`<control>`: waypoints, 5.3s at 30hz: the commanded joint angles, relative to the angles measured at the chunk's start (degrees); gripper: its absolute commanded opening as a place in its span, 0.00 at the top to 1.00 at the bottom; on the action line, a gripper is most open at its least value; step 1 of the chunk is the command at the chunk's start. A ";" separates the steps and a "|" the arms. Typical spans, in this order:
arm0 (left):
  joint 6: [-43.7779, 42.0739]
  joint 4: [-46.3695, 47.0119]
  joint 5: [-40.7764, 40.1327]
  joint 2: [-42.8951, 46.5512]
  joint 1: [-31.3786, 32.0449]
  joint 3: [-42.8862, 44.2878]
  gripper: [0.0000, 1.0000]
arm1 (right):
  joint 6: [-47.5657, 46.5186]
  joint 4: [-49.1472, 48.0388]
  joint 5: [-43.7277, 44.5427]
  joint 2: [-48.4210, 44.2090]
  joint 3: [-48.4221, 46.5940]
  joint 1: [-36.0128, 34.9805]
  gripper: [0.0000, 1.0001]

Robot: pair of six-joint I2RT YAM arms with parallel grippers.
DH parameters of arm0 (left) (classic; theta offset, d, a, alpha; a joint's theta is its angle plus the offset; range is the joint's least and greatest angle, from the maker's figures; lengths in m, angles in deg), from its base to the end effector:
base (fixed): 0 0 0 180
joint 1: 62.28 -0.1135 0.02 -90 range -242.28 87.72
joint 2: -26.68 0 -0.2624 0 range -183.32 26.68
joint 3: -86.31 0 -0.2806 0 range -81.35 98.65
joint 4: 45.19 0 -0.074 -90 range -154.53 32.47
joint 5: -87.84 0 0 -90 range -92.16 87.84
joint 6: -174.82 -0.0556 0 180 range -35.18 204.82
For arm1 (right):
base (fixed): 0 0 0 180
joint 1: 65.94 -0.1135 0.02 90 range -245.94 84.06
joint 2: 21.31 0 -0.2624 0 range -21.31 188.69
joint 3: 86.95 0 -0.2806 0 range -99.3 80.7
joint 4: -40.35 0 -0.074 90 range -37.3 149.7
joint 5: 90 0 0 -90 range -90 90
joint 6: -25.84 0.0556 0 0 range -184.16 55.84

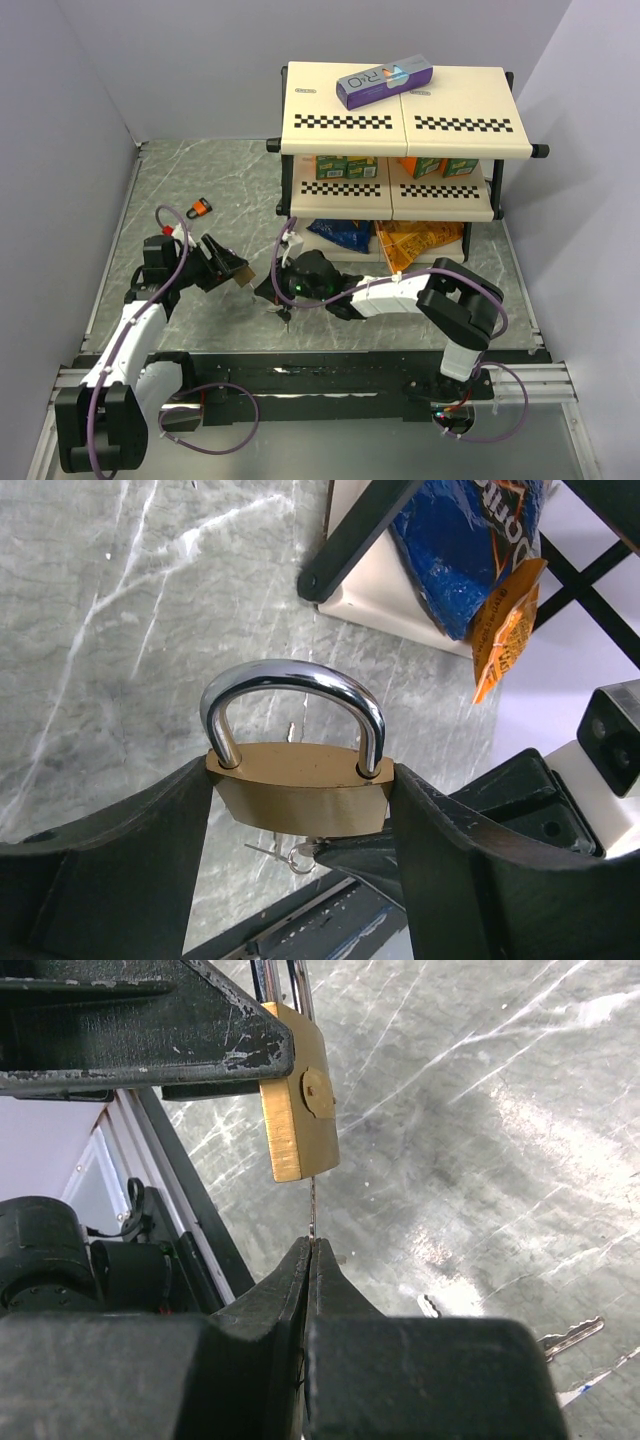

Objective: Unlock with the key

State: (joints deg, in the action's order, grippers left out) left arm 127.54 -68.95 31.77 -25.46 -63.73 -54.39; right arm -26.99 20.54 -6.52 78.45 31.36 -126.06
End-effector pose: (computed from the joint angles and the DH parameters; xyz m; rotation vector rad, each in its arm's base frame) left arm 0.2297 -0.0252 0.1867 -0.5276 2.2212 -1.0442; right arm 0.1978 0.3570 0.1586 -0.5010 2.0347 1.2152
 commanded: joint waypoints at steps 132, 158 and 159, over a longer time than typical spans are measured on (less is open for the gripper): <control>9.49 9.05 -0.44 8.47 8.92 2.30 0.99 | -0.69 -20.92 5.82 -8.09 9.70 1.58 0.76; -11.96 13.50 22.56 5.46 9.62 6.17 0.99 | -14.99 0.22 -27.13 -35.34 12.18 12.13 0.17; -11.61 14.49 23.62 5.64 10.58 6.00 0.99 | -16.15 2.00 -29.14 -36.04 11.03 12.22 0.17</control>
State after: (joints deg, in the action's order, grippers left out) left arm 117.12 -65.04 42.75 -22.77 -54.75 -50.45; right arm -35.69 14.35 -22.85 45.93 48.54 -114.39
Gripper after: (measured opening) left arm 0.706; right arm 0.823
